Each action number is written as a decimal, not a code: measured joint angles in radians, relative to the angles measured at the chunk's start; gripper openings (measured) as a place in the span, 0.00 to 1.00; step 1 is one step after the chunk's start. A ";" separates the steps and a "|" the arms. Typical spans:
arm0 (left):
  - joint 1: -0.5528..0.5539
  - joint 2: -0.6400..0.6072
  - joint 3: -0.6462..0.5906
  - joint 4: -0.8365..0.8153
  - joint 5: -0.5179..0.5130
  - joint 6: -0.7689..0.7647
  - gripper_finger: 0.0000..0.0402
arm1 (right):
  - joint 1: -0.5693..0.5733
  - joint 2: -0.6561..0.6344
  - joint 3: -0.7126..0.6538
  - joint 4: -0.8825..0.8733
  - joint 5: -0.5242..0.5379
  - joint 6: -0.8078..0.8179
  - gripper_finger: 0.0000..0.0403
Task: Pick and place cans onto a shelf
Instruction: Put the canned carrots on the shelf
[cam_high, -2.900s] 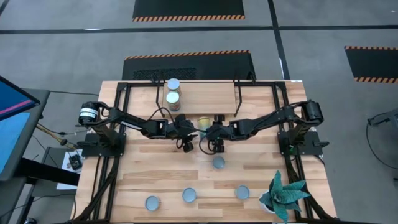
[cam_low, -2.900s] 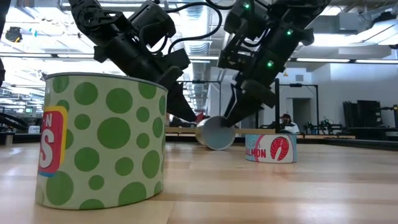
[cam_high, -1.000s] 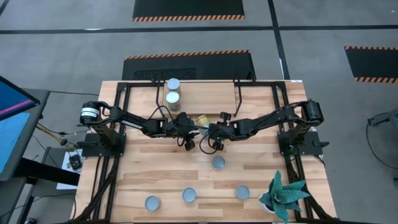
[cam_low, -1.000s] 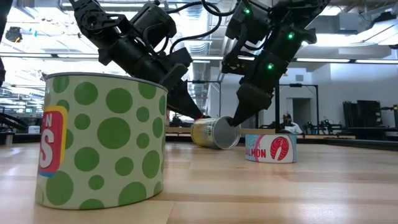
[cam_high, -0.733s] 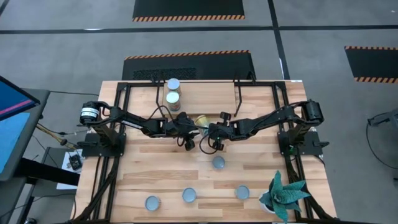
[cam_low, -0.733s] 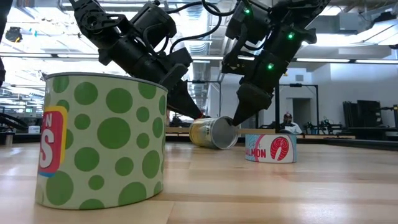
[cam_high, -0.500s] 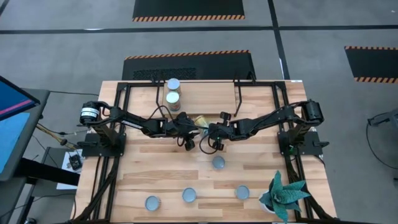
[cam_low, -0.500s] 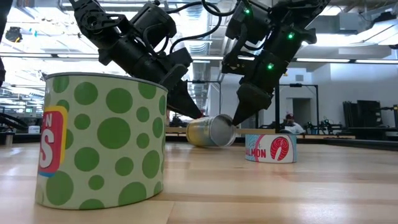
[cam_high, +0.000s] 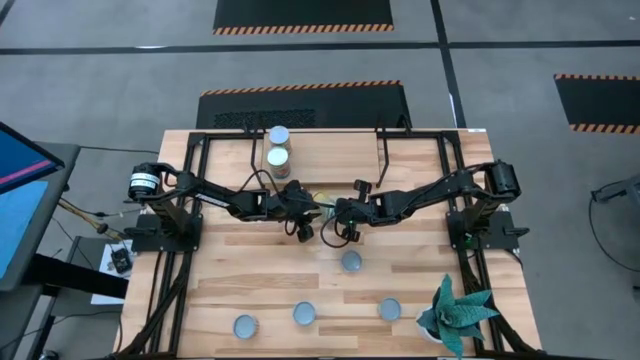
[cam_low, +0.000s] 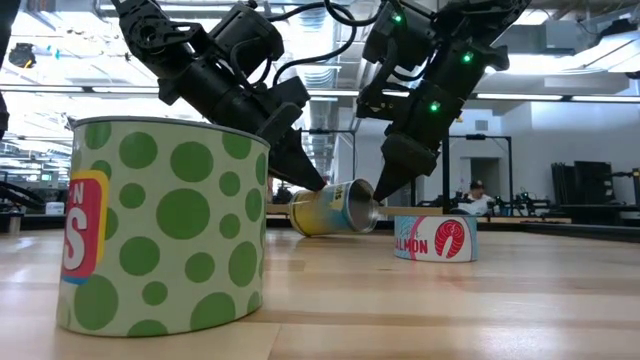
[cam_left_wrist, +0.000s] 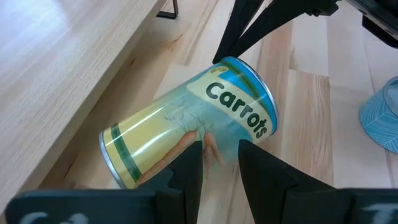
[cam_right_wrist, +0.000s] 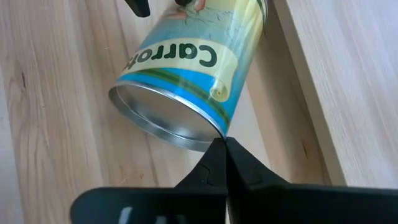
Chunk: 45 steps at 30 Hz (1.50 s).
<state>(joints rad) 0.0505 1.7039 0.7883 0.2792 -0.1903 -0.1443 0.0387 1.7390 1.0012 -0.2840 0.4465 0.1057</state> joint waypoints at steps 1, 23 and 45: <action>0.000 0.000 0.000 0.000 0.000 -0.003 0.24 | 0.000 0.000 0.000 0.000 0.000 0.000 0.01; -0.015 -0.256 0.000 -0.174 -0.008 -0.081 0.24 | -0.016 -0.284 0.001 -0.261 -0.088 0.052 0.00; -0.018 -0.292 0.000 -0.276 -0.028 -0.084 0.24 | -0.062 -0.313 0.000 -0.423 -0.073 0.081 0.02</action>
<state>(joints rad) 0.0330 1.4117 0.7883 0.0030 -0.2183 -0.2283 -0.0228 1.4258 1.0008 -0.7072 0.3732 0.1871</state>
